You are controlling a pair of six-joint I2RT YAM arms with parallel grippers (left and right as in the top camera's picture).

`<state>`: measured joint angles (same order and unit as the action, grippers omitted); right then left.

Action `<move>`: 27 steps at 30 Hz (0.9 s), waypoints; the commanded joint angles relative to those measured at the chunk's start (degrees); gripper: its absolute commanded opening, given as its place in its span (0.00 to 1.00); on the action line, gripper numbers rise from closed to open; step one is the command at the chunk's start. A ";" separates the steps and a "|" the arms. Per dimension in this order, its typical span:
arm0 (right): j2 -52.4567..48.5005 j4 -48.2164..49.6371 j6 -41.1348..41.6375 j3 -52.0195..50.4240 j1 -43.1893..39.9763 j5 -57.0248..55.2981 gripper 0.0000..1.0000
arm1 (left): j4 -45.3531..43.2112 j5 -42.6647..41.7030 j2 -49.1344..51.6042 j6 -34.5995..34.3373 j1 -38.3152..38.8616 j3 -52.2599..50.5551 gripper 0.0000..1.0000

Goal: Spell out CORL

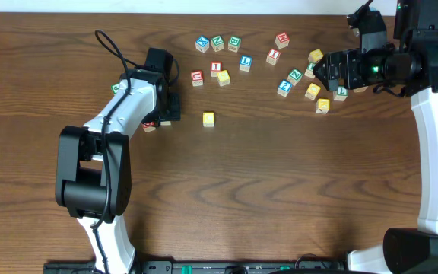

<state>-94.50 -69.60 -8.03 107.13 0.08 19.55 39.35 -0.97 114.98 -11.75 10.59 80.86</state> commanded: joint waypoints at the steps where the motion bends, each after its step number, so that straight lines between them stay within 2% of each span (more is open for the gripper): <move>1: -0.35 -0.07 -0.63 -0.13 0.44 0.09 0.99 | -1.14 0.11 1.09 0.76 0.50 -0.70 0.54; 6: -0.35 -0.07 -0.63 -0.13 0.44 0.09 0.99 | -2.19 0.13 1.70 0.79 1.60 -0.79 0.52; 9: -0.35 -0.13 -0.63 -0.13 0.44 0.09 0.99 | -2.40 0.15 2.38 0.79 1.88 -0.79 0.48; 16: -0.35 -0.50 -0.66 -0.13 0.44 0.07 0.99 | -2.38 0.39 4.50 0.79 1.92 -0.79 0.46; 27: -0.35 -0.48 -0.63 -0.13 0.44 0.09 0.99 | -2.32 0.39 4.20 0.79 1.92 -0.76 0.30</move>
<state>-94.50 -69.91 -8.03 107.13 0.08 19.55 36.86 -1.13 118.78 -11.62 12.53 80.86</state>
